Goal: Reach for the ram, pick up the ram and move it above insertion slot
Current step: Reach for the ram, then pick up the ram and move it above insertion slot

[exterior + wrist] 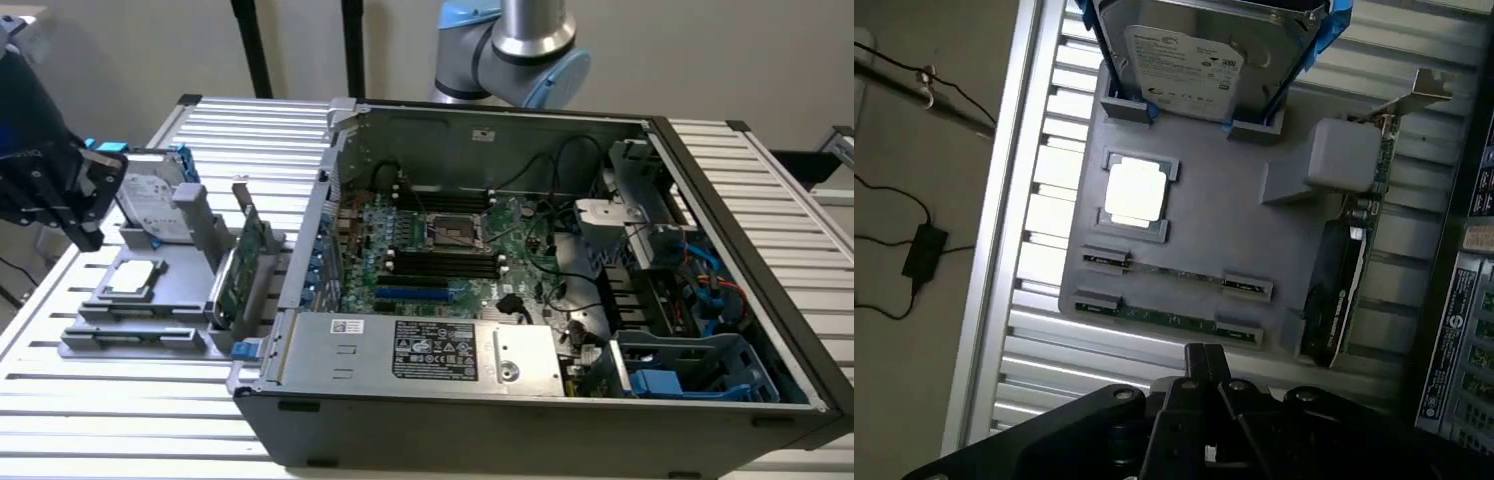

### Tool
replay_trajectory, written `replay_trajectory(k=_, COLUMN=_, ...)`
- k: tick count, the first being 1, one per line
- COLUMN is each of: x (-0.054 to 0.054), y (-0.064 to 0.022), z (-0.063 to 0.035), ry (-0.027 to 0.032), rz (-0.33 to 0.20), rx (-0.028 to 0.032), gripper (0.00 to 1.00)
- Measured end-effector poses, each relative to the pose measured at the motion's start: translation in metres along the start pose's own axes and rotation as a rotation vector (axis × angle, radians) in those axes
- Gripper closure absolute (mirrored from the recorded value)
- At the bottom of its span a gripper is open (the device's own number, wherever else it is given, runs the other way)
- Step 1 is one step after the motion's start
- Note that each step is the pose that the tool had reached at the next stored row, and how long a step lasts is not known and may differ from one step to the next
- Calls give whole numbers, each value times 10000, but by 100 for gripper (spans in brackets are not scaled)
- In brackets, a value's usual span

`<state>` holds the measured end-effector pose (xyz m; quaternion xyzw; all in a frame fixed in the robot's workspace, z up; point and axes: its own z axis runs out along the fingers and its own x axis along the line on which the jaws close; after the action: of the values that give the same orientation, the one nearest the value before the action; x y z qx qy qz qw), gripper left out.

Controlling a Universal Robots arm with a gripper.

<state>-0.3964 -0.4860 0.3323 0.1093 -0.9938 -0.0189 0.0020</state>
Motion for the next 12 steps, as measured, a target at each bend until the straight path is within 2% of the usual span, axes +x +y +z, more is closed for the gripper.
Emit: replay_trajectory(k=12, x=0, y=0, z=0, ry=82, rz=-2179, rx=-1, gripper=89)
